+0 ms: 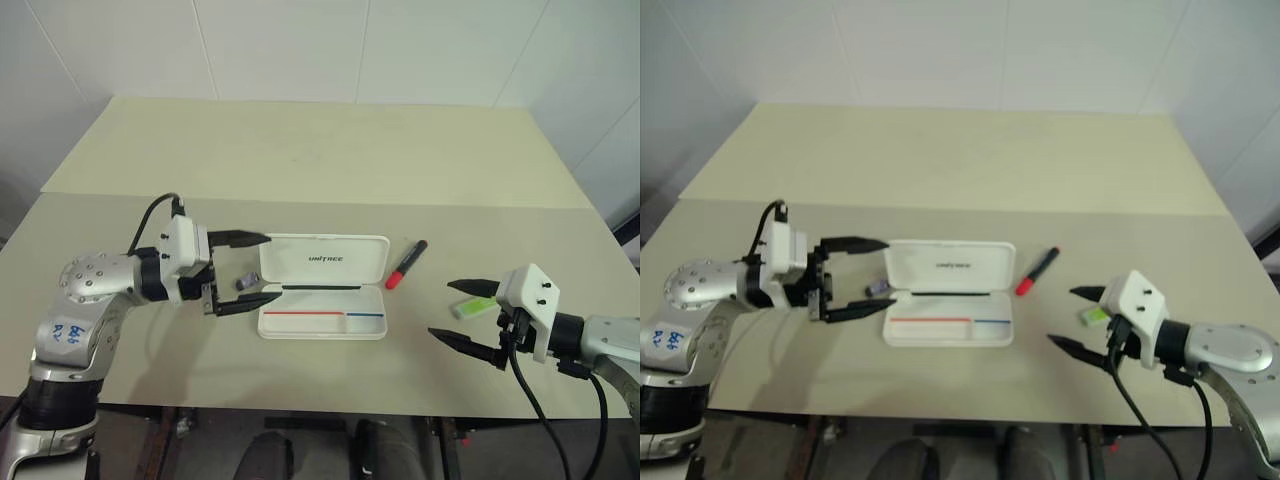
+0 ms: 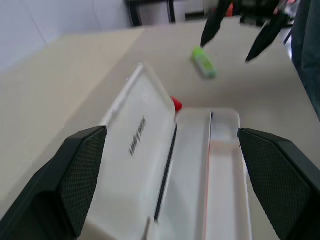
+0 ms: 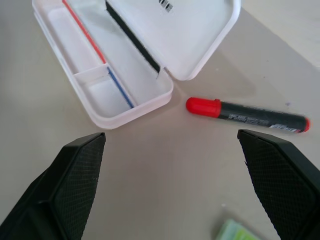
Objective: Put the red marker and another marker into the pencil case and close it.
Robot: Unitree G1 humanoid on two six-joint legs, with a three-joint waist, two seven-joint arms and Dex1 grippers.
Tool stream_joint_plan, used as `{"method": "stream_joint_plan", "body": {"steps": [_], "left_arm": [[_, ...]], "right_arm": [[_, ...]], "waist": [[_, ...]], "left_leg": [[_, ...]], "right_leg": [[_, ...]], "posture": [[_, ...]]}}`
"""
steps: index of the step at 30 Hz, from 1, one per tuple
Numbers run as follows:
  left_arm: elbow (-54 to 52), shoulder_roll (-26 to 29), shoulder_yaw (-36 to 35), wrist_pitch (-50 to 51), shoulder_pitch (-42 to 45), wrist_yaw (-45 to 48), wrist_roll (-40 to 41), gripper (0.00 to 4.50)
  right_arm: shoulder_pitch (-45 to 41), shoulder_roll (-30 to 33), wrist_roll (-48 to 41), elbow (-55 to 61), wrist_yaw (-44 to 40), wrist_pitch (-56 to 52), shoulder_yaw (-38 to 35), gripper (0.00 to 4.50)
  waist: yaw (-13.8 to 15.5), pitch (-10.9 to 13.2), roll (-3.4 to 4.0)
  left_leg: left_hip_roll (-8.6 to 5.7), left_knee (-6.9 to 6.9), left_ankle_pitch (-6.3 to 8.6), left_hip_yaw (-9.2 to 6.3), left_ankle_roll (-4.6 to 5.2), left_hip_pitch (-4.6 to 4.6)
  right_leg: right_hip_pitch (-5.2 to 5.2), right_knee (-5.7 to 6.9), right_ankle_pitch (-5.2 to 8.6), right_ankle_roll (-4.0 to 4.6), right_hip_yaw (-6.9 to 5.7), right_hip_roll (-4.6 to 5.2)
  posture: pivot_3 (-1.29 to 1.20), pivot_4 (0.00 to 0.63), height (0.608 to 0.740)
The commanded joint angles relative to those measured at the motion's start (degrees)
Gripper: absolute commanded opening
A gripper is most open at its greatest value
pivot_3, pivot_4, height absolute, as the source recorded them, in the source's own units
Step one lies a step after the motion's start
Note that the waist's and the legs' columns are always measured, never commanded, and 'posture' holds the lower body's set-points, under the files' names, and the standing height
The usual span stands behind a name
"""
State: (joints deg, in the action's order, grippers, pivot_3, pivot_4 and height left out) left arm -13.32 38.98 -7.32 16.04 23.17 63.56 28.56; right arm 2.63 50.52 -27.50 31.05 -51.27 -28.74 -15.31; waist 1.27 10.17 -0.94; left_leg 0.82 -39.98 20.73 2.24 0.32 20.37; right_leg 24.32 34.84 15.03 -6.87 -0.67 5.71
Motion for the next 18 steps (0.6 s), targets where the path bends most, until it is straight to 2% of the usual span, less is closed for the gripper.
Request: {"method": "stream_joint_plan", "body": {"steps": [1,9,14,18], "left_arm": [[1.90,-0.95,0.65,-2.75,1.65,1.65,1.07,4.47],[11.91,-6.40,1.88,-10.45,7.20,3.25,0.65,4.47],[16.57,-9.63,1.29,-12.31,9.86,3.55,1.14,4.47],[22.56,-9.76,0.56,-14.12,13.27,6.68,1.84,4.47]], "right_arm": [[-1.41,-1.27,0.50,0.72,2.46,0.33,0.29,4.50],[-7.76,-5.56,6.71,-1.86,12.81,-2.17,4.75,4.50],[-12.31,-8.00,9.87,-3.63,19.07,-8.46,7.91,4.50],[-15.94,-11.14,9.90,-3.35,23.77,-15.47,8.95,4.50]], "waist": [[-0.06,0.00,0.00],[-0.26,0.01,-0.02],[-0.24,0.01,-0.02],[-0.21,0.02,-0.02]], "left_leg": [[0.01,0.00,0.00,-0.01,0.00,0.00],[0.01,0.02,0.00,0.02,-0.01,0.01],[0.02,0.01,-0.03,0.01,-0.04,0.04],[0.02,0.00,-0.15,0.03,-0.26,0.28]], "right_leg": [[0.00,0.00,0.00,0.00,0.00,-0.02],[0.01,-0.03,0.00,0.00,0.00,-0.05],[0.02,-0.04,-0.05,0.02,-0.03,-0.06],[0.16,0.05,-0.06,0.00,-0.10,-0.08]], "posture": [[0.00,0.150,0.740],[0.00,0.150,0.740],[0.00,0.150,0.740],[0.00,0.150,0.740]]}}
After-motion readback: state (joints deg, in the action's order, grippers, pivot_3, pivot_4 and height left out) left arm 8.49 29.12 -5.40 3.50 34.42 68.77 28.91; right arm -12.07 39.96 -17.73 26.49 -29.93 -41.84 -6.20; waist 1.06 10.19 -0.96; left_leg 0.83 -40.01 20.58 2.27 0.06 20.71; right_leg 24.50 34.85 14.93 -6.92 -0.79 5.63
